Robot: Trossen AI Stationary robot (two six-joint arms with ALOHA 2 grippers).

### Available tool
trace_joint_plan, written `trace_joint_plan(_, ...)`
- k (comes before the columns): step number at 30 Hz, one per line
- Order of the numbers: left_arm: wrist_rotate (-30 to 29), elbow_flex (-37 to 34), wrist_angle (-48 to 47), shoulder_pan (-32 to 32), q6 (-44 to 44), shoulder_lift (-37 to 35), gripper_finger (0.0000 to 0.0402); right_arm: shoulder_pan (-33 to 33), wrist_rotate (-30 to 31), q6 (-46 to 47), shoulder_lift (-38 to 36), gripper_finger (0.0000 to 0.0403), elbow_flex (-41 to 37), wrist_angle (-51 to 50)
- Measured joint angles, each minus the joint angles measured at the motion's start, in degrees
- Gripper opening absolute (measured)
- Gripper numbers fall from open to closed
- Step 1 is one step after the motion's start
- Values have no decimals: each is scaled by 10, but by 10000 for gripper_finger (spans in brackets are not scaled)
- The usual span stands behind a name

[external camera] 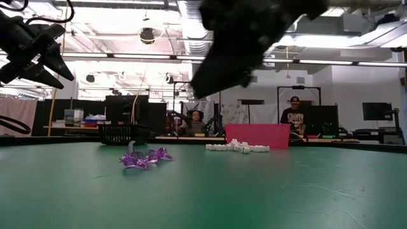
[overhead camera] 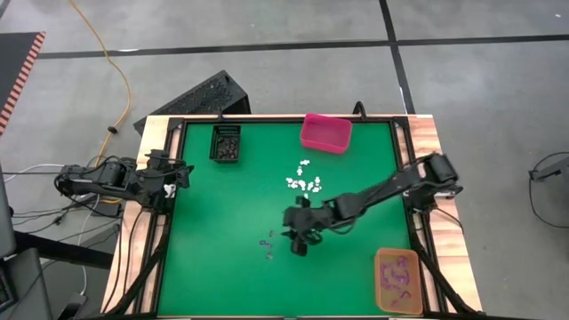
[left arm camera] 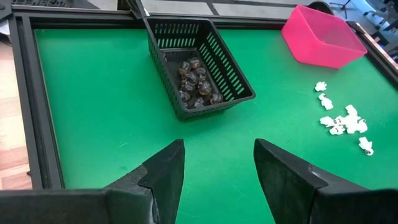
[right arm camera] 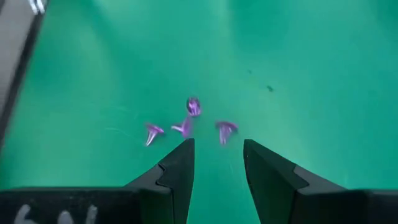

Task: Sort Halloween decoration
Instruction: Put the pink witch hat toy into the orange bin

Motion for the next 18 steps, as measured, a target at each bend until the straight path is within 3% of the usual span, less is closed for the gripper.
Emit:
trace_joint_plan(6,1,0,0,0,0,0,183,-1,-1,-143,94,169,101,-28)
trace_joint_plan(11,3,0,0,0,0,0,183,-14,-25,-236,145,169,177,-122)
trace_joint_plan(18,3,0,-1,0,0,0,183,-49,-74,-333,166,168,211,-176)
